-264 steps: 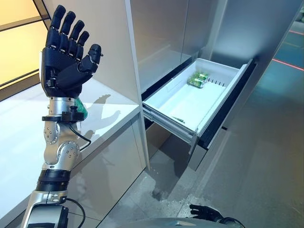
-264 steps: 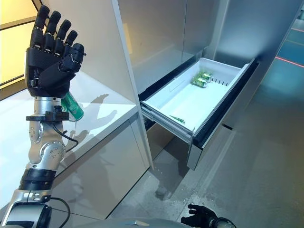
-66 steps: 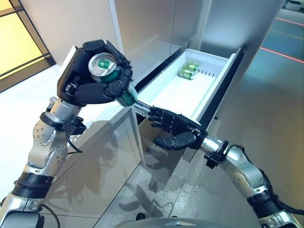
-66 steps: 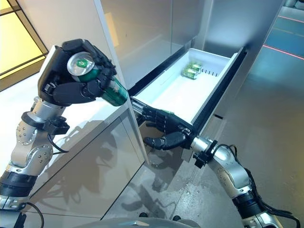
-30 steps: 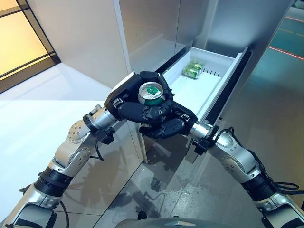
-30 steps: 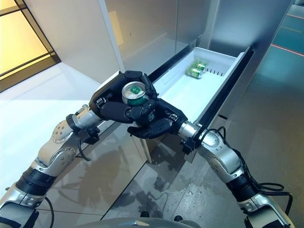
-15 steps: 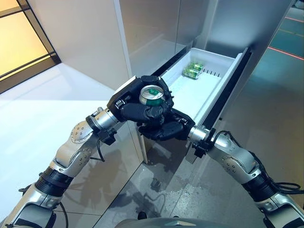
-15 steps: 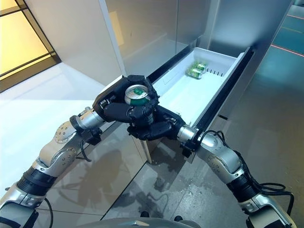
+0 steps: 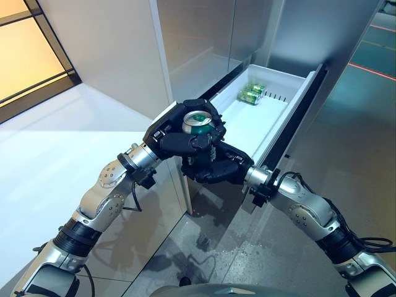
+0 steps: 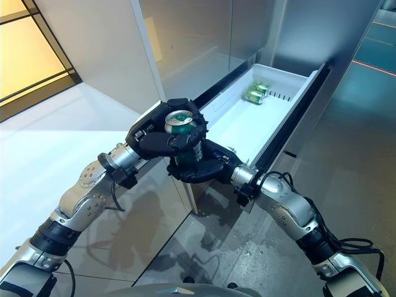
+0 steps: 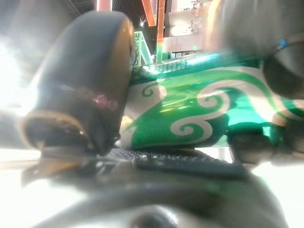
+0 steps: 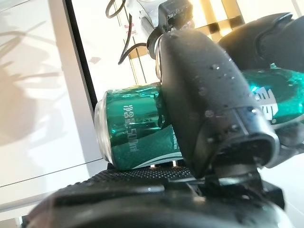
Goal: Put drinks into fridge and close the fridge
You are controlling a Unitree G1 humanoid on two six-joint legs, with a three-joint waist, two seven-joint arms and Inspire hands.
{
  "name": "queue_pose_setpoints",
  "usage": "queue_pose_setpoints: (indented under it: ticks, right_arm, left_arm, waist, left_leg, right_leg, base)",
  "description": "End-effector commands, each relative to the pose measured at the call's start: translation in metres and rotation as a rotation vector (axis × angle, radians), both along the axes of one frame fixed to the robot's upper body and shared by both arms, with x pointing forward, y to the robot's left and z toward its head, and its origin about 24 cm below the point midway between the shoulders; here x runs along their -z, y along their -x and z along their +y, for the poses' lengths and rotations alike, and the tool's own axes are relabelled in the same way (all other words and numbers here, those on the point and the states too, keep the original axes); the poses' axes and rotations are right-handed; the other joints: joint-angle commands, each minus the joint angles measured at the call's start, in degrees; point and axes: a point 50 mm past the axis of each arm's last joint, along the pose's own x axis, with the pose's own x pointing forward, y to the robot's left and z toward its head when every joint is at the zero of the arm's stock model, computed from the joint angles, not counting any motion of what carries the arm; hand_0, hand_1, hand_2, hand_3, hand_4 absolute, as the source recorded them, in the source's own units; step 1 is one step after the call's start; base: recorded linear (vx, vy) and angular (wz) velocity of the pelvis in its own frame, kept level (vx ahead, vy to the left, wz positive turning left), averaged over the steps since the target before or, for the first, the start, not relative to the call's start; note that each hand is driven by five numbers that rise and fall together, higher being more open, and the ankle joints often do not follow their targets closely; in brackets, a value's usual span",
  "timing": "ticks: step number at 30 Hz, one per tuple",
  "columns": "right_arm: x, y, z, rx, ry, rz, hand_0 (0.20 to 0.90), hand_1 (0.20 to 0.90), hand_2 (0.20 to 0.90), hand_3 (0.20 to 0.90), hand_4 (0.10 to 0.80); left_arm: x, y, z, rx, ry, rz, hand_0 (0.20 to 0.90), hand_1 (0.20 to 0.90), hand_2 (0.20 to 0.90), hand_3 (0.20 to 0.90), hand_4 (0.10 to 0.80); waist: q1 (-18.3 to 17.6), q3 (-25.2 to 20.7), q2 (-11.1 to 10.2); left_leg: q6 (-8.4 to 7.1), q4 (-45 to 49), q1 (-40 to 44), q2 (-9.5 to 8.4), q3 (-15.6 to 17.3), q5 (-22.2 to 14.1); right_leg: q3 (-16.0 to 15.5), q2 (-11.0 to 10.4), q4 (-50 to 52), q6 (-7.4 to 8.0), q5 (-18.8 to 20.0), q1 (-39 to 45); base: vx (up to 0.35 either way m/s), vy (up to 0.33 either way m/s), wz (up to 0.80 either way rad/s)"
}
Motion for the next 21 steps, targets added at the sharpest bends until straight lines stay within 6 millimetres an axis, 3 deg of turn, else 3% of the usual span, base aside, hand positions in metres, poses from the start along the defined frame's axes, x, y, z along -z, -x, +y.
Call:
queue_pose_setpoints:
  ticks: [1, 2, 6, 9, 11, 17, 21]
  right_arm:
    - [-0.084, -0.005, 0.034, -0.061, -0.301, -0.305, 0.3, 0.3, 0.3, 0.2, 0.1]
    - [-0.084, -0.005, 0.034, -0.061, -0.301, -0.305, 0.3, 0.3, 0.3, 0.2, 0.1]
    - [-0.1, -0.027, -0.003, 0.209, -0.223, -0.38, 0.3, 0.3, 0.3, 0.2, 0.1]
    - [-0.103, -0.035, -0.017, 0.31, -0.188, -0.394, 0.3, 0.3, 0.3, 0.2, 0.1]
    - [-0.106, -0.047, -0.038, 0.462, -0.124, -0.412, 0.3, 0.3, 0.3, 0.2, 0.1]
    - [-0.108, -0.073, -0.07, 0.712, -0.04, -0.399, 0.3, 0.3, 0.3, 0.2, 0.1]
    - [-0.107, -0.088, -0.099, 0.881, 0.062, -0.397, 0.3, 0.3, 0.3, 0.2, 0.1]
  left_arm:
    - [-0.055, 0.004, -0.019, 0.029, 0.133, -0.329, 0.9, 0.9, 0.9, 0.9, 0.8]
    - [-0.055, 0.004, -0.019, 0.029, 0.133, -0.329, 0.9, 0.9, 0.9, 0.9, 0.8]
    - [-0.079, 0.016, 0.01, -0.197, 0.177, -0.582, 0.9, 0.9, 0.9, 0.9, 0.8]
    - [-0.085, 0.021, 0.017, -0.245, 0.172, -0.649, 0.9, 0.9, 0.9, 0.9, 0.8]
    - [-0.089, 0.025, 0.022, -0.276, 0.16, -0.682, 0.9, 0.9, 0.9, 0.9, 0.8]
    - [-0.09, 0.018, 0.022, -0.261, 0.159, -0.627, 0.9, 0.9, 0.9, 0.9, 0.8]
    - [-0.077, 0.005, 0.014, -0.168, 0.162, -0.445, 0.9, 0.9, 0.9, 0.9, 0.8]
  waist:
    - [-0.2, -4.3, -1.0]
    - [-0.2, -4.3, -1.0]
    - [0.3, -4.1, -1.7]
    - [0.6, -4.0, -1.9]
    - [1.2, -3.9, -2.3]
    - [2.1, -3.5, -2.6]
    - [3.0, -3.0, -2.5]
  left_leg:
    - [2.67, 1.0, 0.7, -2.94, -2.2, -6.4]
    - [2.67, 1.0, 0.7, -2.94, -2.2, -6.4]
    - [2.52, 1.3, 0.8, -2.8, -2.9, -6.6]
    - [2.43, 1.4, 0.9, -2.77, -3.3, -6.7]
    - [2.31, 1.4, 1.0, -2.72, -3.9, -6.8]
    - [2.06, 1.6, 0.9, -2.58, -4.7, -6.5]
    - [1.75, 2.0, 1.1, -2.36, -5.3, -6.6]
  right_leg:
    - [-0.3, 0.2, 4.1, 2.54, -2.7, -2.7]
    - [-0.3, 0.2, 4.1, 2.54, -2.7, -2.7]
    - [-1.0, 0.3, 4.8, 2.2, -3.3, -2.4]
    - [-1.3, 0.4, 5.0, 2.05, -3.6, -2.2]
    - [-2.0, 0.4, 5.2, 1.85, -4.0, -2.0]
    - [-3.4, 0.4, 5.9, 1.55, -4.2, -1.7]
    - [-4.5, 0.3, 6.9, 1.37, -4.9, -1.4]
  base:
    - [0.0, 0.0, 0.0]
    - [0.0, 0.0, 0.0]
    - [0.04, -0.041, 0.02]
    - [0.039, -0.039, 0.05]
    - [0.051, -0.04, 0.06]
    - [0.045, -0.03, 0.13]
    - [0.096, -0.022, 0.12]
